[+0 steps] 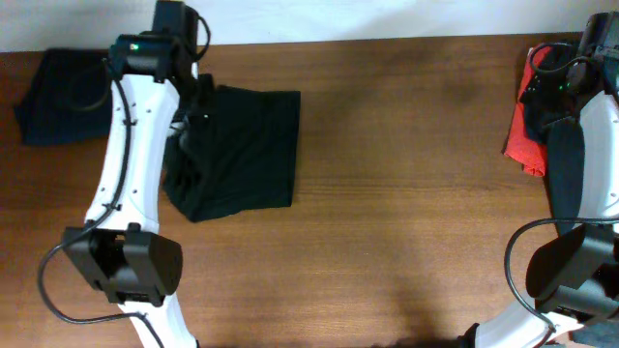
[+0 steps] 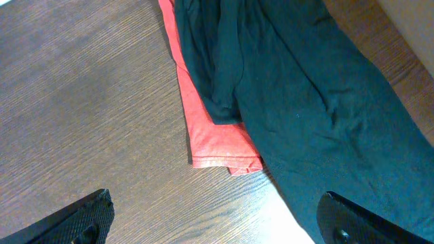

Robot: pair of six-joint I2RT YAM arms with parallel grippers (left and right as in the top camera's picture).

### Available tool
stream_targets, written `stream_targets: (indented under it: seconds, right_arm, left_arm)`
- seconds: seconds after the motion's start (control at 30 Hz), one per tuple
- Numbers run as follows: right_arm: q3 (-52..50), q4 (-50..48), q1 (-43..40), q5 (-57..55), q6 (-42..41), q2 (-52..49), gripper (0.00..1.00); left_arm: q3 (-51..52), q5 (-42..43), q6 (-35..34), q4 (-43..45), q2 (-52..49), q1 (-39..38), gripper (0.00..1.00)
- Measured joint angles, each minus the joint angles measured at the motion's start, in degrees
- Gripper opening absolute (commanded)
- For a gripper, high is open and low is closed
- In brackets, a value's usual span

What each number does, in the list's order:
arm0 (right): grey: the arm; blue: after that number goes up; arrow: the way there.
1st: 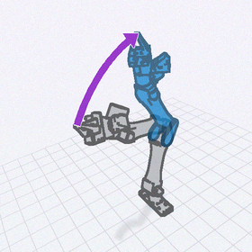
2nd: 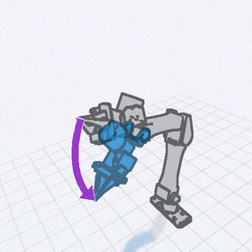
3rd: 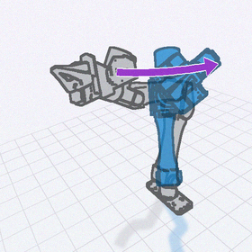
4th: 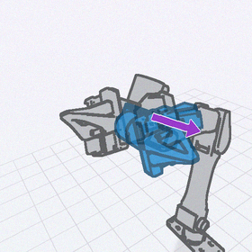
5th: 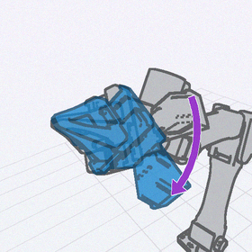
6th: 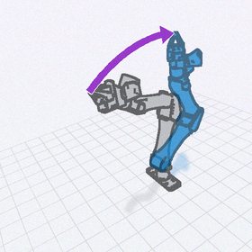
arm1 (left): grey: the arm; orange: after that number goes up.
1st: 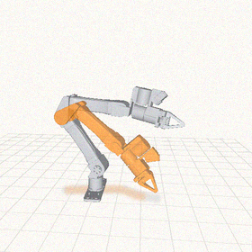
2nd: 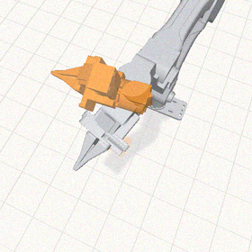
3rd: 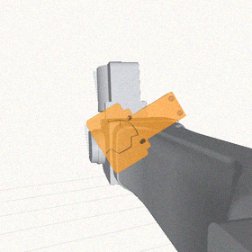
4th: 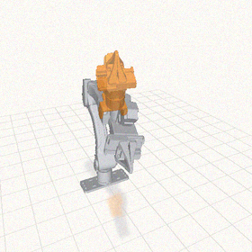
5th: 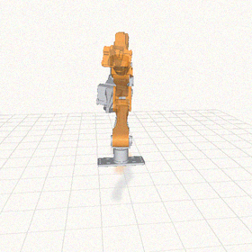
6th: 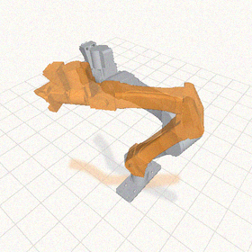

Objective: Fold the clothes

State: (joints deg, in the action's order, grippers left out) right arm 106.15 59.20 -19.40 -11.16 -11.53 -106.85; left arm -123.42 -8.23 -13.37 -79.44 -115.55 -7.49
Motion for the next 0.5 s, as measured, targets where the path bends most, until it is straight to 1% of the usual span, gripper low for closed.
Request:
stream_targets:
  seconds: [0.17,0.43,0.47,0.5]
  right_arm:
    - [0.0,0.0,0.0,0.0,0.0,0.0,0.99]
    - [0.0,0.0,0.0,0.0,0.0,0.0,0.99]
    - [0.0,0.0,0.0,0.0,0.0,0.0,0.99]
    - [0.0,0.0,0.0,0.0,0.0,0.0,0.99]
  left_arm:
    - [2.1,5.1,-0.1,4.0,0.0,-4.4,0.0]
    - [15.0,9.4,-2.3,17.0,0.0,-8.7,0.02]
    - [16.2,9.8,-2.4,18.4,0.0,-9.0,0.08]
    - [17.2,10.1,-2.5,19.6,0.0,-9.5,0.19]
